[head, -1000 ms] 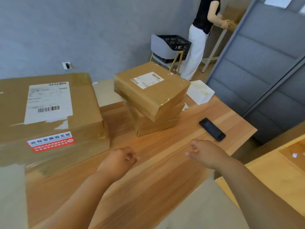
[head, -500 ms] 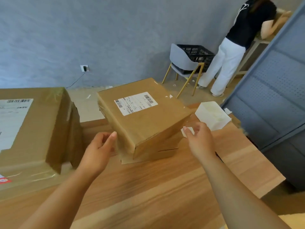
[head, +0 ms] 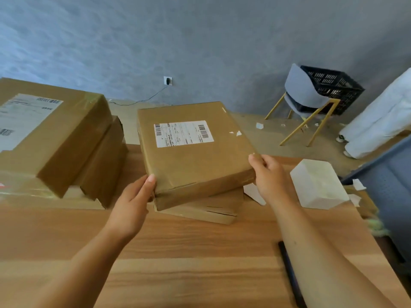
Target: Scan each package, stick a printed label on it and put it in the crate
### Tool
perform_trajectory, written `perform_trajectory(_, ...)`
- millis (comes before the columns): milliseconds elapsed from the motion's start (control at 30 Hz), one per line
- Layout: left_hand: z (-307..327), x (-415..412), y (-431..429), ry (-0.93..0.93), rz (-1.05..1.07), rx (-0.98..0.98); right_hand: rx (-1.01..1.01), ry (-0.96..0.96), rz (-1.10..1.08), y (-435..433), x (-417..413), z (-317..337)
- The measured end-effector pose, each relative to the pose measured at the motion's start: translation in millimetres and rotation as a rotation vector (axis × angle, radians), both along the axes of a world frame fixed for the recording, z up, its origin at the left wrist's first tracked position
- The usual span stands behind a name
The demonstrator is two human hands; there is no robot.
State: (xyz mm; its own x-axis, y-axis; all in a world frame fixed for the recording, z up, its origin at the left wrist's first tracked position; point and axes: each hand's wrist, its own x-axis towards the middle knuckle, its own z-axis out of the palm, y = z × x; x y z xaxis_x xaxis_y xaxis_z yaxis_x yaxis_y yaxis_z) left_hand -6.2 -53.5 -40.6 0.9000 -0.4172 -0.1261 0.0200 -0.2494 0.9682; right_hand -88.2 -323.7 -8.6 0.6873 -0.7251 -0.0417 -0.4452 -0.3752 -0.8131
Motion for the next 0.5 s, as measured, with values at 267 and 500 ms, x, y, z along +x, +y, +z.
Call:
perform_trajectory(267, 5.8, -22.9, 26.8, 0.063, -0.039, -0.175, 0.227, -0.26, 0.004, 23.3, -46.3, -11.6)
perform_trajectory(500, -9.7, -59.5, 104.8, 0.1, 0.014, -0.31, 0.226, -0.326, 0.052, 79.2, -117.1, -26.3)
